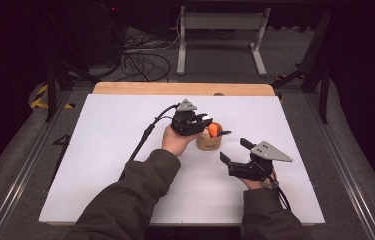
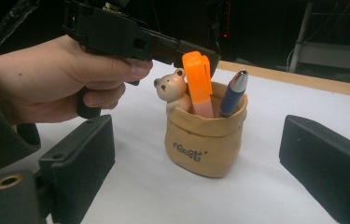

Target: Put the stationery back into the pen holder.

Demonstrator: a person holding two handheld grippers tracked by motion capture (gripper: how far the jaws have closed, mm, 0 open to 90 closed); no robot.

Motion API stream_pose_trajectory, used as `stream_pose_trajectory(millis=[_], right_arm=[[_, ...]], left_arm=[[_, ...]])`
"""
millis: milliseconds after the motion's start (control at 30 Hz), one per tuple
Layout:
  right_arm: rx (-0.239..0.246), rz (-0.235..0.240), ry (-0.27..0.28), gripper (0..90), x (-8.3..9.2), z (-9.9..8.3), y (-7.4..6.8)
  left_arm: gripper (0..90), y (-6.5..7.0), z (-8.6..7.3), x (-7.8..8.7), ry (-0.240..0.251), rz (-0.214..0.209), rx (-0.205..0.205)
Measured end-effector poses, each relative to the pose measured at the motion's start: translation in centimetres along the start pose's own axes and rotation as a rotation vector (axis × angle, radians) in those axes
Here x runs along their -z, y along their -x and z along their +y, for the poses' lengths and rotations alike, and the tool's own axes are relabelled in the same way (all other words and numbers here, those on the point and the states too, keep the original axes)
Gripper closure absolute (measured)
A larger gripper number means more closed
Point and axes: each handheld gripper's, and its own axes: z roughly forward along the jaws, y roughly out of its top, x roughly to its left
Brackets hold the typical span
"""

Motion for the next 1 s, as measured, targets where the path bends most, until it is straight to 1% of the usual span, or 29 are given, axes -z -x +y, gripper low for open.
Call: stream_pose_trajectory(millis=[133, 400, 500, 567, 600, 733, 767, 833, 900, 933, 967, 1000], right_arm=[[0.002, -0.001, -0.002, 11.3, 0.0, 0.0, 0.0], [0.002, -0.001, -0.004, 11.3, -0.1, -0.1, 0.0], [0.0, -0.001, -0.005, 11.3, -0.1, -0.1, 0.0], [-0.001, -0.001, -0.004, 11.3, -0.1, -0.1, 0.1], [-0.001, -0.001, -0.005, 11.3, -0.1, -0.1, 0.1], [-0.002, -0.002, -0.005, 11.3, -0.1, -0.1, 0.1], [-0.002, -0.002, -0.005, 11.3, -0.1, -0.1, 0.1], [-0.006, -0.002, -0.008, 11.4, -0.1, -0.2, 0.1], [-0.003, -0.003, -0.007, 11.3, -0.2, -0.2, 0.2], [-0.003, -0.004, -0.007, 11.3, -0.2, -0.2, 0.2], [-0.002, -0.005, -0.008, 11.3, -0.2, -0.2, 0.2], [-0.002, -0.006, -0.008, 11.3, -0.2, -0.2, 0.2]], left_arm=[[65.4, -0.1, -0.2, -0.2, -0.01, -0.007, 0.016], [65.1, -0.2, -0.2, -0.2, -0.018, -0.009, 0.017], [64.0, -0.3, -0.3, -0.2, -0.014, -0.017, 0.027], [63.1, -0.5, -0.3, -0.2, -0.014, -0.021, 0.024], [62.4, -0.4, -0.3, -0.2, -0.013, -0.027, 0.037], [57.8, -0.6, -0.1, 0.0, 0.001, -0.03, 0.054], [56.4, -0.7, -0.1, 0.1, 0.002, -0.025, 0.043], [53.3, -0.6, 0.0, 0.3, 0.003, -0.021, 0.05], [51.8, -0.7, 0.1, 0.5, 0.004, -0.018, 0.047], [51.0, -0.8, 0.2, 0.6, 0.005, -0.012, 0.037], [49.8, -0.7, 0.2, 0.8, 0.005, -0.008, 0.044], [48.4, -0.8, 0.2, 0.9, 0.008, 0.003, 0.04]])
